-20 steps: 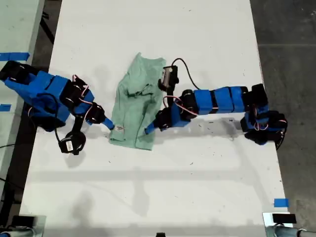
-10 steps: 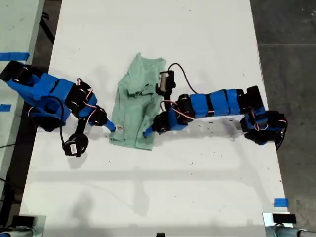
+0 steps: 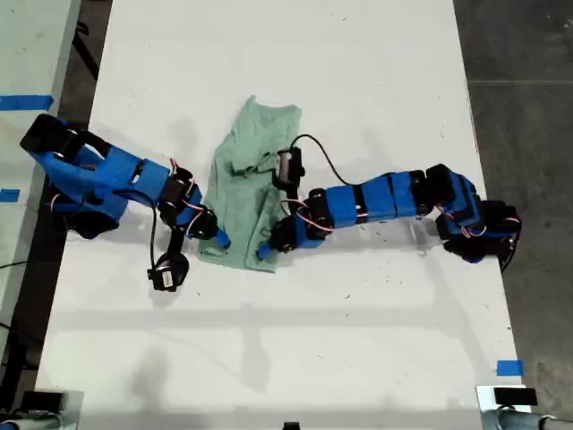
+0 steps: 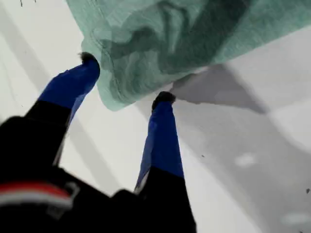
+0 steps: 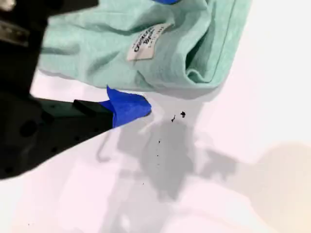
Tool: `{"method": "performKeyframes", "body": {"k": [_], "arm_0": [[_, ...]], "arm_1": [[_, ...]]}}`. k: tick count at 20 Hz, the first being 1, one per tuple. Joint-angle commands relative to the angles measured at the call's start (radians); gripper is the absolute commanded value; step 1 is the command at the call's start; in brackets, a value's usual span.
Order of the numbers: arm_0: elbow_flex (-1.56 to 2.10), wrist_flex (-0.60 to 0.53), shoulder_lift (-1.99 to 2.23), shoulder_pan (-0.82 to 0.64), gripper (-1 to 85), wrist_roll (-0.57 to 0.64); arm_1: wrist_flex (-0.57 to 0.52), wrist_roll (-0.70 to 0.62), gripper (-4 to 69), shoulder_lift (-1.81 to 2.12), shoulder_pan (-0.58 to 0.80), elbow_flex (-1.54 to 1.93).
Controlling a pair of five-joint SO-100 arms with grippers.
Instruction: Fold tshirt
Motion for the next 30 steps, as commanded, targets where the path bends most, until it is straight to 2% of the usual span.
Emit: {"method": "performKeyframes", "body": {"k": [1, 4, 5, 7, 9, 10, 14, 19, 23, 26, 30], "arm_0": [[0.049, -0.123, -0.048, -0.037, 25.1, 0.005], [0.054, -0.212, -0.166, -0.041, 22.8, -0.009], [0.052, -0.245, -0.189, -0.041, 21.0, -0.011], [0.052, -0.282, -0.207, -0.037, 15.9, -0.018], [0.052, -0.293, -0.202, -0.035, 4.5, -0.031], [0.052, -0.298, -0.196, -0.032, 0.1, -0.038], [0.008, -0.270, -0.149, -0.003, 0.0, -0.041], [-0.314, -0.032, -0.133, 0.072, 0.0, 0.006], [-0.532, 0.060, -0.135, 0.123, 0.0, 0.046], [-0.690, 0.138, -0.183, 0.130, 0.0, 0.101], [-0.848, 0.186, -0.210, 0.130, 0.0, 0.147]], "arm_1": [[-0.057, -0.017, 22.8, -0.018, -0.002, -0.129], [-0.106, -0.017, 23.4, -0.086, 0.002, -0.140], [-0.112, -0.012, 21.2, -0.107, 0.002, -0.140], [-0.112, 0.008, 9.3, -0.133, -0.002, -0.140], [-0.115, 0.023, -0.4, -0.147, -0.012, -0.140], [-0.117, 0.025, -2.3, -0.147, -0.020, -0.140], [-0.092, 0.014, -2.3, -0.115, -0.044, -0.127], [-0.026, -0.003, -2.3, 0.160, -0.106, 0.014], [0.087, 0.025, -2.3, 0.365, -0.163, 0.103], [0.101, 0.031, -2.3, 0.411, -0.192, 0.101], [0.110, 0.037, -2.3, 0.453, -0.196, 0.081]]}}
